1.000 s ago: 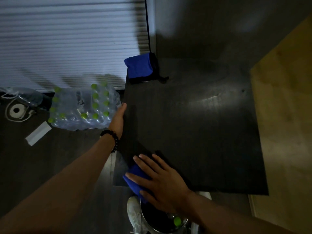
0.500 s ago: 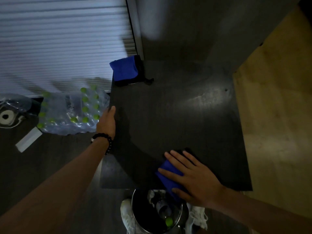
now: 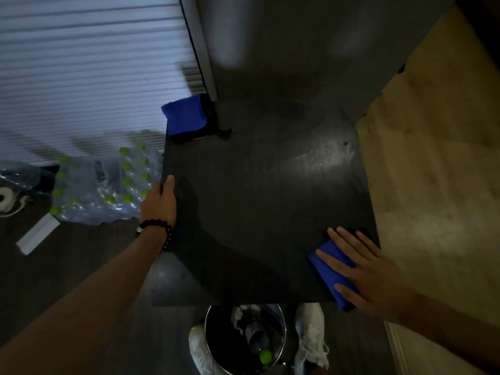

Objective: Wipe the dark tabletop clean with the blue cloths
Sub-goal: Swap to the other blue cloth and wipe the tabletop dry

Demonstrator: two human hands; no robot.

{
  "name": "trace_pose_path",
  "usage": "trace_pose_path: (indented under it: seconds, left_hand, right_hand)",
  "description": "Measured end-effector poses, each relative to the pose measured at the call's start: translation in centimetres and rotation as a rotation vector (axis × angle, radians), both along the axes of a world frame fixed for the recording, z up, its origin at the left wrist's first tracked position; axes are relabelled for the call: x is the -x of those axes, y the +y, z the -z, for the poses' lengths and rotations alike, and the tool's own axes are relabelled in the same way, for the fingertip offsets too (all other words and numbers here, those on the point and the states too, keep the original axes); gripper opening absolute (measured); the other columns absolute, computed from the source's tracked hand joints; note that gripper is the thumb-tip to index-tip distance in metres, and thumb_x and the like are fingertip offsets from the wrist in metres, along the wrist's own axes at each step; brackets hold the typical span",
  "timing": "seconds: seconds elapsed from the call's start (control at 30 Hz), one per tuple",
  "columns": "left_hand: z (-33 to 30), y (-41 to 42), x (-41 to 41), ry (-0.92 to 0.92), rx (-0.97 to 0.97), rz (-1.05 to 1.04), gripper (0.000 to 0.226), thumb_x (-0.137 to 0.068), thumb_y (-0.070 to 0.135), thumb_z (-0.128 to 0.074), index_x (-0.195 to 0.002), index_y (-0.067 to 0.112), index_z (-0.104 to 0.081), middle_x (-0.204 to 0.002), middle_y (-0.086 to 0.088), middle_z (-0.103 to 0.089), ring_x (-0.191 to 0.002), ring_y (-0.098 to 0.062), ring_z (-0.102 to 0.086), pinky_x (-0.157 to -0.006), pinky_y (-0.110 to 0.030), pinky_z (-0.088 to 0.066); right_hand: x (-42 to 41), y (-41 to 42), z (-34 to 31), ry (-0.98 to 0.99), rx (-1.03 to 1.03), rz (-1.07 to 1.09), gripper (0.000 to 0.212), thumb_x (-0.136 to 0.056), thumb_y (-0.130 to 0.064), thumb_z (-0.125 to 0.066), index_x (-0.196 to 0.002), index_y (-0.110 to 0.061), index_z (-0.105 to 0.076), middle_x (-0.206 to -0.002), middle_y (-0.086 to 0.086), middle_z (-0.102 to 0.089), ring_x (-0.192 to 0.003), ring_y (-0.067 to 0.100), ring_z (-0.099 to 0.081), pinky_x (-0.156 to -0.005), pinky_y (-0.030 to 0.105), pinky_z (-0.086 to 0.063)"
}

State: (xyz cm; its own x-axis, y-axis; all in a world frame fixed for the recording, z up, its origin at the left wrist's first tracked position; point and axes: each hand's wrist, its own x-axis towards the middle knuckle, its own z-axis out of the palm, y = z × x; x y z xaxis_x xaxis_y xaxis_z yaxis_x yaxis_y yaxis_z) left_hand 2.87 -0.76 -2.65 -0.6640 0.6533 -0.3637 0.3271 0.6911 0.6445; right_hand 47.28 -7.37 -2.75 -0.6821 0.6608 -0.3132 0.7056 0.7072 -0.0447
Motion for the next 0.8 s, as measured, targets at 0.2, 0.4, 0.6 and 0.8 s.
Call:
trace_pose_path:
  seconds: [0.2,0.4,0.6,0.8]
  left_hand:
    - [0.2,0.1,-0.1,-0.033,0.007,-0.002,0.054,-0.092,0.057,-0.037,-0.122,0.015,-0.055,-0.130,-0.018,-0.056,-0.117,-0.036,-0.052,-0.086,-0.035,-0.030]
    - [0.1,-0.2,0.0,-0.027,0.008,0.005,0.055,-0.092,0.057,-0.039,-0.124,0.014,-0.053,-0.131,-0.019,-0.056,-0.119,-0.036,-0.051,-0.088,-0.037,-0.033]
    - [0.3,-0.4,0.1,-0.070,-0.008,0.013,0.046,-0.093,0.056,-0.039,-0.110,0.016,-0.054,-0.117,-0.015,-0.058,-0.110,-0.032,-0.053,-0.086,-0.035,-0.033]
    - [0.7,-1.2,-0.1,-0.009,-0.026,0.038,0.039,-0.092,0.059,-0.037,-0.103,0.023,-0.050,-0.101,-0.006,-0.058,-0.094,-0.025,-0.054,-0.080,-0.036,-0.037]
  right_hand:
    - [-1.2,1.0,-0.7,0.034,0.047,0.103,0.066,-0.103,-0.060,-0.021,-0.161,-0.029,-0.017,-0.169,0.013,-0.007,-0.155,0.028,0.000,-0.124,0.042,0.001]
    - [0.4,5.2,0.0,0.045,0.010,0.258,0.066,-0.101,-0.063,-0.009,-0.160,-0.037,0.007,-0.170,0.008,0.006,-0.155,0.022,0.012,-0.124,0.042,0.004]
    - [3.4,10.5,0.6,0.036,-0.045,0.358,0.066,-0.100,-0.064,-0.001,-0.159,-0.035,0.009,-0.169,0.009,0.008,-0.155,0.024,0.011,-0.125,0.046,-0.001]
    - [7.3,15.5,0.4,0.098,-0.029,0.440,0.072,-0.094,-0.069,0.006,-0.159,-0.039,0.009,-0.169,0.008,0.009,-0.154,0.023,0.015,-0.125,0.046,0.002]
